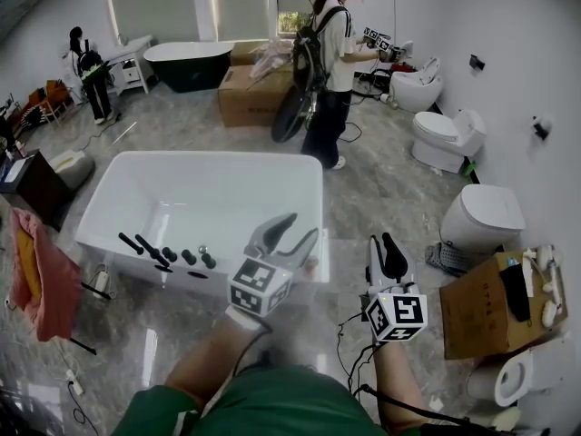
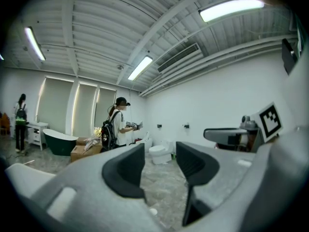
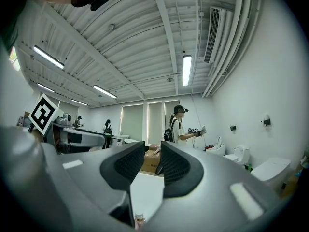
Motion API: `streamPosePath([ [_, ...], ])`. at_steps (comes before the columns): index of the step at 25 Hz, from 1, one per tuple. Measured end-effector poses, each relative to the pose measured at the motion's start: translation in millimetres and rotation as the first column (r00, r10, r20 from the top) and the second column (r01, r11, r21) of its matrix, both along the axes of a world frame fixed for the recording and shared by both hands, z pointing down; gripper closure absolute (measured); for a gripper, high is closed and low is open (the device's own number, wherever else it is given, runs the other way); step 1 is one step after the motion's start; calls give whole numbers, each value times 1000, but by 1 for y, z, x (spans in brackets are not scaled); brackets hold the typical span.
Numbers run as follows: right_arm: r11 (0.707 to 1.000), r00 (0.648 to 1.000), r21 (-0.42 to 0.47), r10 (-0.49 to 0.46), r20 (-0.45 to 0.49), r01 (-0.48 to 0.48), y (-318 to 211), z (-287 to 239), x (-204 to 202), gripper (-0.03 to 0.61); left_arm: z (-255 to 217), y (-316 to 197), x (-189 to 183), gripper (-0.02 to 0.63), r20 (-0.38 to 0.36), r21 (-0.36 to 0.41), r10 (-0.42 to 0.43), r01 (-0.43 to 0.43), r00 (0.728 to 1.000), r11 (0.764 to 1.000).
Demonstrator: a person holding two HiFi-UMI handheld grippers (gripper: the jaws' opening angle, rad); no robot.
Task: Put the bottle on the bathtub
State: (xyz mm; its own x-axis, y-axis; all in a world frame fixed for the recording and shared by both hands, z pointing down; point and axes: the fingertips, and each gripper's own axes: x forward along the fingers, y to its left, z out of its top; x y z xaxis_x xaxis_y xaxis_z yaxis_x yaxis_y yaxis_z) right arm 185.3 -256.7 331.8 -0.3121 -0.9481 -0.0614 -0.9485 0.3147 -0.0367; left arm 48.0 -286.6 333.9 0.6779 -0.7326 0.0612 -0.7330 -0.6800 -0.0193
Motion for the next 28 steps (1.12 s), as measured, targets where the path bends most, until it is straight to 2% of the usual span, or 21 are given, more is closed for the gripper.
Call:
streamPosePath([
  [28, 999, 999, -22, -43, -3, 43, -15, 9, 2, 479, 13, -15, 3, 411, 15, -22, -31, 32, 999, 999],
])
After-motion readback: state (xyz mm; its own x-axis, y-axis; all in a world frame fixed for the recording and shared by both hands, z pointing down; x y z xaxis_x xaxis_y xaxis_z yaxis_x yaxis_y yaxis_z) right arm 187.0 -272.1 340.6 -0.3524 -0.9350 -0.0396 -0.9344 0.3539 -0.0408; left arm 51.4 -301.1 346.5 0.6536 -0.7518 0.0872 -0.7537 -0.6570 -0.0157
